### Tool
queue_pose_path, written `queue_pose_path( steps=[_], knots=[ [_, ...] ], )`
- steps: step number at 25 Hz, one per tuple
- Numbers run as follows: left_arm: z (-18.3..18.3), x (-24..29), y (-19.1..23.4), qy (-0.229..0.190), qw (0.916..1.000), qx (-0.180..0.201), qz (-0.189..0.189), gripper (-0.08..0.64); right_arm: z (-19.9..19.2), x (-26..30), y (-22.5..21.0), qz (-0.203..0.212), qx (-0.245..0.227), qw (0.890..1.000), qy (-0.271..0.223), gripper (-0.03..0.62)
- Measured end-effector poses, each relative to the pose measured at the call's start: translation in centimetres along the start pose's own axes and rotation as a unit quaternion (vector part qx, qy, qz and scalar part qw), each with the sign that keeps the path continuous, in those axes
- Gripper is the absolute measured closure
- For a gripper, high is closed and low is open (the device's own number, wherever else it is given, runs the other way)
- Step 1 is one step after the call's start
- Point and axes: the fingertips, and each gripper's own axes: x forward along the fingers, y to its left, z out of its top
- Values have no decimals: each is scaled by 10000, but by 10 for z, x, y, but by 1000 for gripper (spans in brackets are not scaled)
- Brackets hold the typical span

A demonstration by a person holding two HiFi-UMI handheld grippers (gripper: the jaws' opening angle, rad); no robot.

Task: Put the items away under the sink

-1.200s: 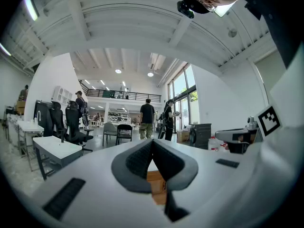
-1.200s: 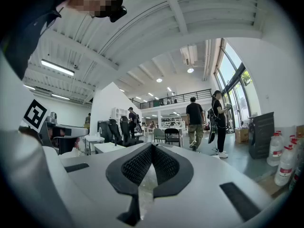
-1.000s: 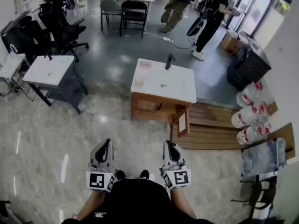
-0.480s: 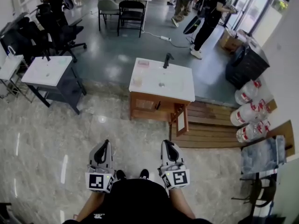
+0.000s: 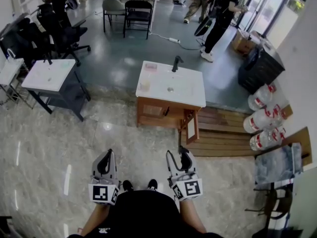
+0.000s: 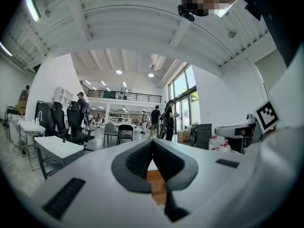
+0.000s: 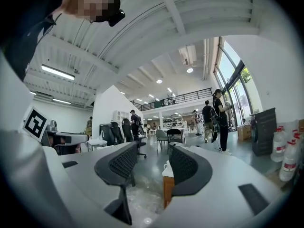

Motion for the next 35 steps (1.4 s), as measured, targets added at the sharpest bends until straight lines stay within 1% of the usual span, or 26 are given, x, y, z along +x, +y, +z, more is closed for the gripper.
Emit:
queue_pose_path(
  steps=[1,3,5,11,14,22,35],
  knots=[
    [-1,-1,0,16,10000,1,-6,552,0,-1,0,2,32,10000,0,367],
    [-1,-2,1,76,10000,5,-10,553,0,-1,0,-13,72,10000,13,327],
    [-1,-4,3,123,9999,-8,-14,553,0,-1,0,-45,38,10000,36,298],
    [6,-6,9,93,9999,-48,-83,553,3,0,-1,-136,2,9999,66,201],
    [4,-9,14,126,9999,-58,-91,552,5,0,3,-127,2,9999,53,166],
    [5,-17,29,135,9997,-114,-190,554,5,5,21,-210,-112,9996,179,163],
    [1,-19,67,158,9988,-155,-441,552,0,7,58,-505,-169,9984,171,163]
  ],
)
